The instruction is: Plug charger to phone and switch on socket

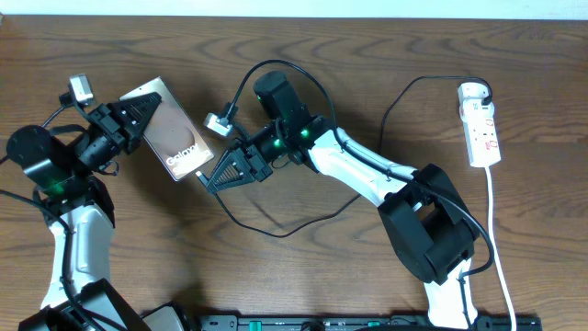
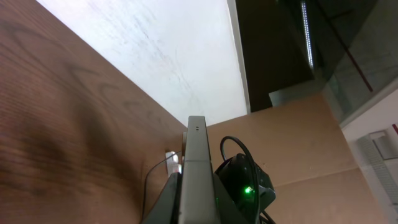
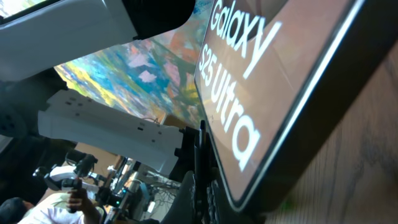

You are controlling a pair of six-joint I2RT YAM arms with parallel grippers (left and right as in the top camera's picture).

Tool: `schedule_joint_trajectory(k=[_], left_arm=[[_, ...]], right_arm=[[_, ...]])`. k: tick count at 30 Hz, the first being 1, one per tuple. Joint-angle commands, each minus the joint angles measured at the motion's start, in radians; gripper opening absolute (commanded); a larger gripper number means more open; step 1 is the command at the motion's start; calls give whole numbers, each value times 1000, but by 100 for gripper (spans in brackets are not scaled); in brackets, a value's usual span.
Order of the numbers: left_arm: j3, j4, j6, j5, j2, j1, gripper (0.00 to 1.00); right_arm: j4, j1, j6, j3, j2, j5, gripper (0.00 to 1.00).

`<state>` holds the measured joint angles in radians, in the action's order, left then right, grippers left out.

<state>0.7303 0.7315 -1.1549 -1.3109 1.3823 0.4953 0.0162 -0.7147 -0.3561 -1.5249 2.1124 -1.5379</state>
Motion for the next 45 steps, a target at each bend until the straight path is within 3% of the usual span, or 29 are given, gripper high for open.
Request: schedule_joint_trajectory(k=[1,45], left_arm=[[10,11,-12,-13,-10,-4,7],[10,11,-21,-15,-10,-4,7]], right_arm=[[1,-5,-7,-7,-6,-13,1],[-1,-6,-13,-6,9,10,1]])
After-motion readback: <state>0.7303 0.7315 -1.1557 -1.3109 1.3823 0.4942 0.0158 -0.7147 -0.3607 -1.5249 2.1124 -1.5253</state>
